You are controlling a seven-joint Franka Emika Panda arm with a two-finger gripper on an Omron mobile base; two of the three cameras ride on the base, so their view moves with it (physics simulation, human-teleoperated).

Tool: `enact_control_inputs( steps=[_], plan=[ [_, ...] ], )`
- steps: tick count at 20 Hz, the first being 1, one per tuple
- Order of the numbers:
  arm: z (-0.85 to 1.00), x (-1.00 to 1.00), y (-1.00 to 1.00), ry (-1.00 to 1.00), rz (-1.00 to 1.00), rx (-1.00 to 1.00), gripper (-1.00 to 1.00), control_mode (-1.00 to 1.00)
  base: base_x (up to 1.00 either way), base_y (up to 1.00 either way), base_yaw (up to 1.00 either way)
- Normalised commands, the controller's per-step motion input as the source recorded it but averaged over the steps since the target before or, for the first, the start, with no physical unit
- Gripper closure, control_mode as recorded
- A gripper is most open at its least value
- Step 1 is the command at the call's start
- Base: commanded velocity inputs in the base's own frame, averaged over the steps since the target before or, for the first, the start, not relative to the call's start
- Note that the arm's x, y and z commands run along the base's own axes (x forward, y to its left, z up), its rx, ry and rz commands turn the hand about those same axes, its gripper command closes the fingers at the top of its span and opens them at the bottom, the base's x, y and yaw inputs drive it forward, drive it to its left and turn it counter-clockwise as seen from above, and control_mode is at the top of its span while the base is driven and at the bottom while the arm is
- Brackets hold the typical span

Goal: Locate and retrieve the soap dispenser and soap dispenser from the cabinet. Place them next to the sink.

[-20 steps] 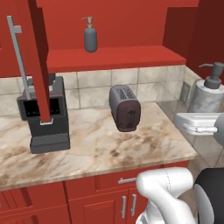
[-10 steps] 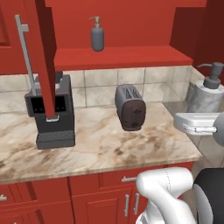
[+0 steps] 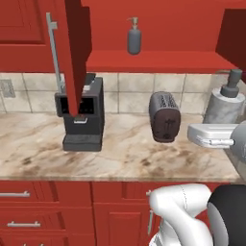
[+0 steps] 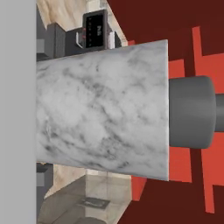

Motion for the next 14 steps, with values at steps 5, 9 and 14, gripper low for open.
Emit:
enact_control_inputs(
  steps=[5,9,14],
  plan=[
    [0.00,0.00,0.00,0.00,0.00,0.00,1.00,1.00,-0.11,0.03,0.49],
    [0.00,0.00,0.00,0.00,0.00,0.00,1.00,1.00,-0.10,0.01,0.50],
    [0.00,0.00,0.00,0.00,0.00,0.00,1.00,1.00,-0.17,0.11,0.47]
  ],
)
